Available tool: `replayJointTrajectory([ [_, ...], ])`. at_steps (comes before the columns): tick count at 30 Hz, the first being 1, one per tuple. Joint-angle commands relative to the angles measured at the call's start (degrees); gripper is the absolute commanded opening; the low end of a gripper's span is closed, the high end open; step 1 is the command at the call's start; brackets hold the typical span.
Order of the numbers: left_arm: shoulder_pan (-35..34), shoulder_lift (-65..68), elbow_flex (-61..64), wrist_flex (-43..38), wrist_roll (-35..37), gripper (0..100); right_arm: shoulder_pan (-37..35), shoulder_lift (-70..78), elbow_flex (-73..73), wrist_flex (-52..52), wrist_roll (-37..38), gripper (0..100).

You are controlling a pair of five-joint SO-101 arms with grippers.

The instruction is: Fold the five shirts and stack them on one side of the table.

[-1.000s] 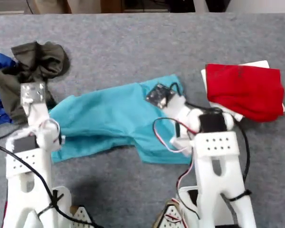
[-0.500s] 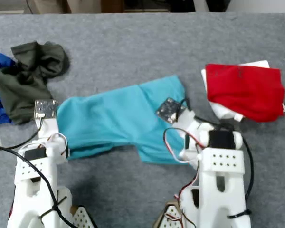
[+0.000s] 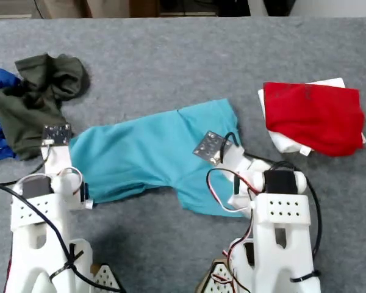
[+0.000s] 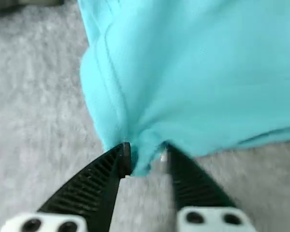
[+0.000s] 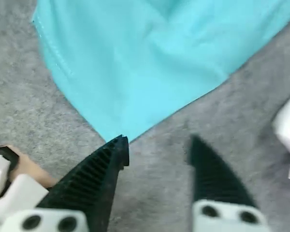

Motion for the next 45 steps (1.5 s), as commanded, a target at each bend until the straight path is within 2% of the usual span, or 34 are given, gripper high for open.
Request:
replayJointTrajectory([
  [1,-0.97,-1.01,-10.11,10.20,-1.32,24,0.13,-0.92,-6.20,1.67,1.85,29.9],
  [4,-0.97,-0.92,-19.16,17.05,-2.11,24,0.75,-0.66,-10.86,1.76,1.85,23.4],
  [6,-0.97,-0.40,-26.46,18.73,-2.02,23,1.01,-0.22,-13.76,-0.53,0.53,11.7],
  [7,-0.79,-0.31,-29.54,18.99,-1.05,20,1.01,0.48,-14.99,-2.64,-1.41,3.2],
  [8,-0.44,-0.13,-31.38,17.93,1.05,14,0.66,1.80,-16.13,-4.66,-2.64,0.0],
  [10,0.00,1.71,-31.03,9.58,8.26,0,-0.13,6.29,-18.51,-8.79,-4.66,5.0],
  [12,0.44,5.85,-27.43,-0.18,15.47,5,-1.10,12.53,-22.73,-11.78,-8.09,1.9],
  [14,1.23,11.65,-24.09,-10.20,21.01,3,-2.42,20.09,-28.26,-12.92,-10.11,0.5],
  [17,2.73,21.93,-22.24,-21.71,24.62,2,-4.18,33.63,-37.14,-14.51,-13.45,0.9],
  [22,4.57,35.91,-24.62,-31.03,26.37,2,-6.90,56.75,-50.59,-14.86,-17.14,0.8],
  [26,2.11,43.82,-27.69,-32.18,26.02,2,-6.73,73.71,-63.52,-14.86,-19.25,0.8],
  [32,-5.45,53.76,-31.65,-32.00,26.29,2,-4.00,94.37,-84.09,-10.29,-19.08,0.2],
  [39,-7.65,55.96,-35.60,-32.00,26.02,2,0.57,104.04,-107.47,1.76,-18.64,0.2],
  [45,-8.00,55.34,-35.87,-32.00,26.02,2,-0.57,105.45,-122.24,13.27,-18.55,0.2],
])
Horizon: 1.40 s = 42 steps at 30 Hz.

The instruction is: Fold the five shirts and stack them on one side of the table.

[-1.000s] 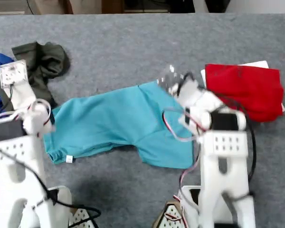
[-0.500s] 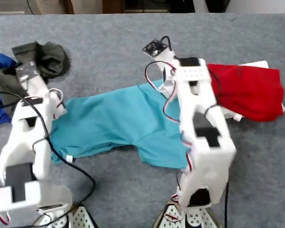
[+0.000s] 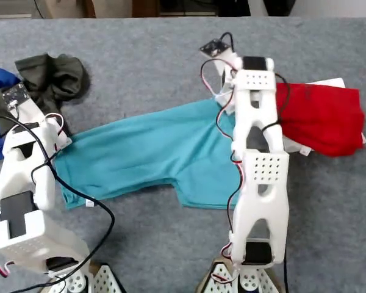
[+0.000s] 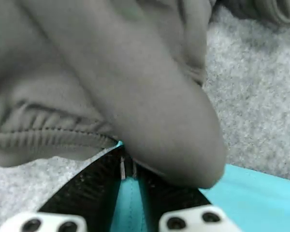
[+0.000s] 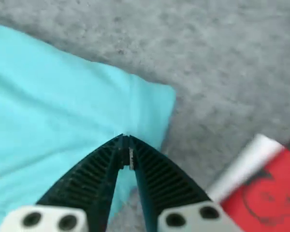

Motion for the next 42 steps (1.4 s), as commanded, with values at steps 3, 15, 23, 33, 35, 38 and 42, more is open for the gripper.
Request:
replayJointTrajectory([
  [3,-1.93,-2.95,-4.84,1.67,-0.09,2,-0.92,-0.84,-18.59,11.69,1.85,0.2],
  [15,3.96,-5.32,-7.21,3.87,0.18,2,-4.62,14.02,-25.54,3.52,1.85,0.2],
  [23,-0.44,0.40,-6.68,5.01,-1.93,2,-2.59,16.75,-37.05,11.08,1.93,0.2],
  [33,2.55,-33.71,-0.09,19.16,-2.29,2,-4.09,-7.08,-28.70,14.42,1.23,0.2],
  [35,4.31,-37.93,8.70,14.77,-4.13,2,-4.35,-14.46,-20.70,14.42,3.08,0.2],
  [38,4.92,-41.27,20.57,5.10,-4.84,2,-4.62,-25.98,-6.37,14.24,6.86,0.2],
  [42,4.31,-41.54,31.38,-10.11,-4.57,2,-4.62,-40.04,13.85,14.07,14.77,0.2],
])
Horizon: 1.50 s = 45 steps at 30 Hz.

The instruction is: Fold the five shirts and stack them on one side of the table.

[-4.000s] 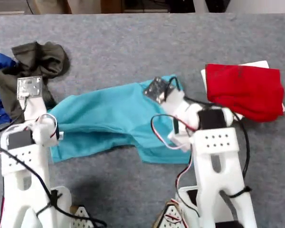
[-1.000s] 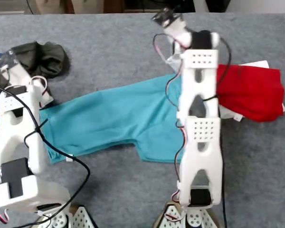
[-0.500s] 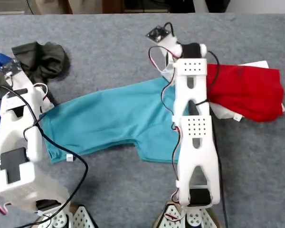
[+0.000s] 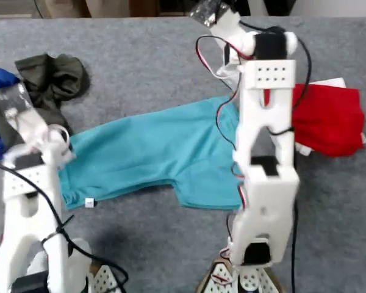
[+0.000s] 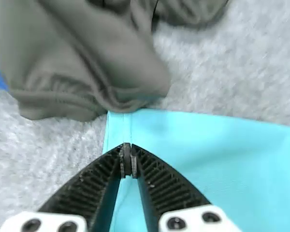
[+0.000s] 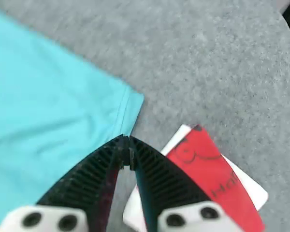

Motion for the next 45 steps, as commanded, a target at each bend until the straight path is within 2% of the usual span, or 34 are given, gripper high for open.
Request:
replayJointTrajectory([
  [1,0.35,-2.07,7.38,-12.13,-0.26,2,-0.84,-15.87,18.95,0.62,7.38,0.2],
  [7,0.26,-1.98,4.66,-5.89,-0.53,2,-4.70,-34.51,54.29,-4.04,19.60,0.2],
  [11,0.35,-1.98,4.57,-5.63,-0.44,2,-9.45,-47.96,79.78,-15.21,19.96,0.2],
  [14,0.44,-1.98,4.66,-5.27,-0.44,2,-14.55,-58.59,93.58,-18.37,20.04,0.9],
  [19,0.26,-1.98,5.19,-5.27,-0.53,2,-20.26,-69.49,108.88,-21.54,19.69,19.8],
  [26,0.35,-1.98,5.27,-5.63,-0.53,2,-20.35,-63.87,118.55,-34.81,19.69,18.8],
  [37,0.35,4.09,4.22,-9.05,-0.62,2,-20.35,-48.04,118.99,-46.95,19.60,18.5],
  [45,0.09,4.44,3.87,-9.14,-0.62,2,-20.44,-45.58,117.76,-47.74,21.01,17.5],
])
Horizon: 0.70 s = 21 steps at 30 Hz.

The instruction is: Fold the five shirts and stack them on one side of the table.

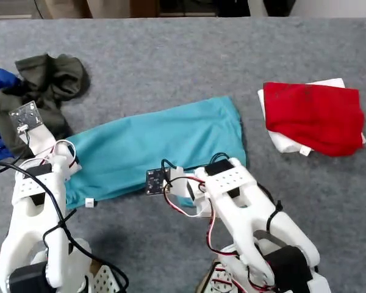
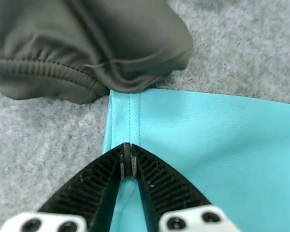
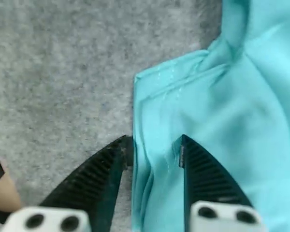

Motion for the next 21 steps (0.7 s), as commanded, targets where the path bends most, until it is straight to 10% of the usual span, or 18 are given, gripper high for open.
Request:
replayJointTrajectory([
  [1,-0.35,0.04,-2.55,-0.88,-0.62,2,-0.75,1.98,-0.48,-2.02,1.49,15.9],
  [21,-2.37,0.13,-2.64,-1.14,-0.62,2,4.62,1.98,-13.32,7.47,0.88,0.2],
])
